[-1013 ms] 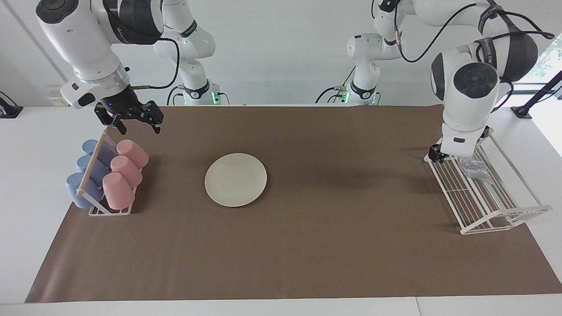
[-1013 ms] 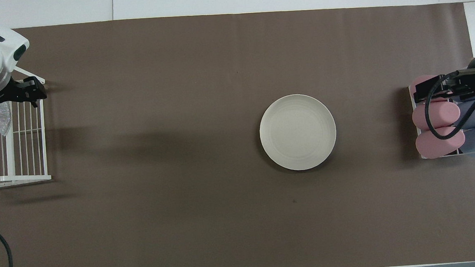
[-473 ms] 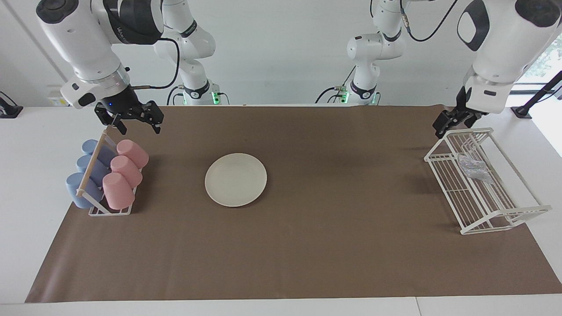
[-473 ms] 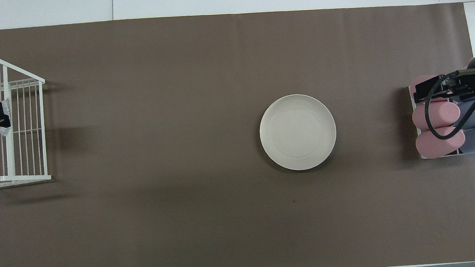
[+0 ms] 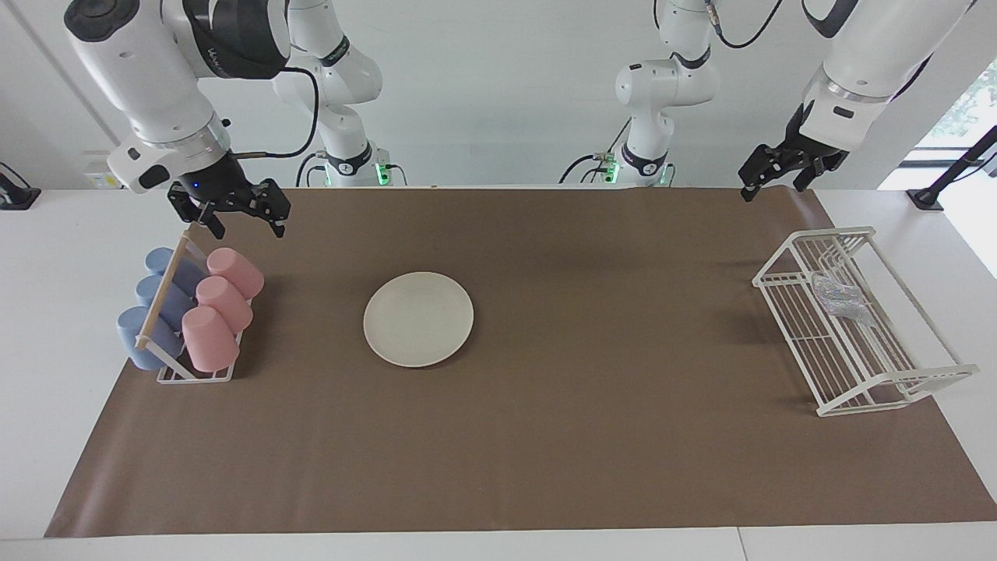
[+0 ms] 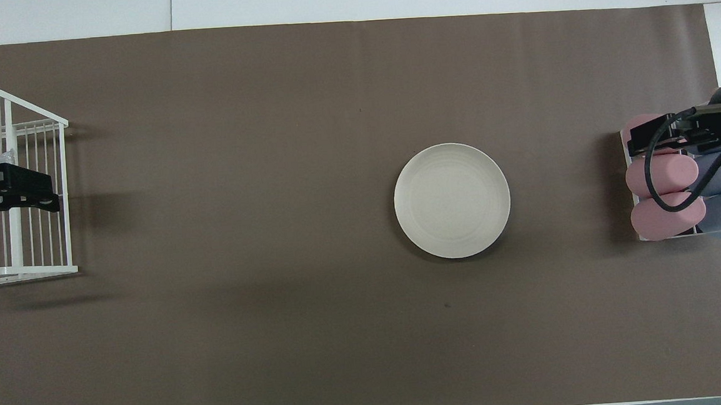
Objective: Wipe plate with sponge
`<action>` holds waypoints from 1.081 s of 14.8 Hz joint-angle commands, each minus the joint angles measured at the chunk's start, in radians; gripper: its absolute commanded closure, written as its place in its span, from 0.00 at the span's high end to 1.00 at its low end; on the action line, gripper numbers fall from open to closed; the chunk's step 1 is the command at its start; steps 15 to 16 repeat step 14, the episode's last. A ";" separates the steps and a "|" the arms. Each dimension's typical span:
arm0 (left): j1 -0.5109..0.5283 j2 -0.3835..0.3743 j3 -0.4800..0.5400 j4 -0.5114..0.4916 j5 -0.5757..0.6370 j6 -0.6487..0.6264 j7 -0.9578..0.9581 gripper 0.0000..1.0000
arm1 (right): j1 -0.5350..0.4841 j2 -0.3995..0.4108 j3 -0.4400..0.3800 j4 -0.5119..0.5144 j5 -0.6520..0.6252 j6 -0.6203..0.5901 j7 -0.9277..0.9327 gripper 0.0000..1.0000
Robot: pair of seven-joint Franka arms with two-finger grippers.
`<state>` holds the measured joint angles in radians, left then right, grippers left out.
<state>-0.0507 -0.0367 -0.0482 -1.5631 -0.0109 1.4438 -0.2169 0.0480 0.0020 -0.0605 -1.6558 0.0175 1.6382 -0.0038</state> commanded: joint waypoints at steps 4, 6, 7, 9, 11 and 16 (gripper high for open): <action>-0.020 -0.012 0.045 -0.051 -0.044 0.076 0.019 1.00 | -0.002 0.004 0.007 0.005 0.004 0.006 0.007 1.00; -0.020 -0.014 0.045 -0.072 -0.043 0.090 0.019 1.00 | -0.002 0.004 0.007 0.005 0.004 0.006 0.007 1.00; -0.020 -0.014 0.045 -0.077 -0.043 0.095 0.019 1.00 | -0.002 0.004 0.007 0.005 0.004 0.006 0.007 1.00; -0.020 -0.017 0.045 -0.078 -0.043 0.093 0.017 1.00 | -0.002 0.004 0.007 0.005 0.004 0.006 0.008 1.00; -0.020 -0.022 0.045 -0.078 -0.043 0.092 0.019 1.00 | 0.000 0.004 0.008 0.005 0.004 0.006 0.010 1.00; -0.020 -0.022 0.045 -0.081 -0.043 0.098 0.019 1.00 | 0.000 0.004 0.008 0.005 0.004 0.006 0.018 1.00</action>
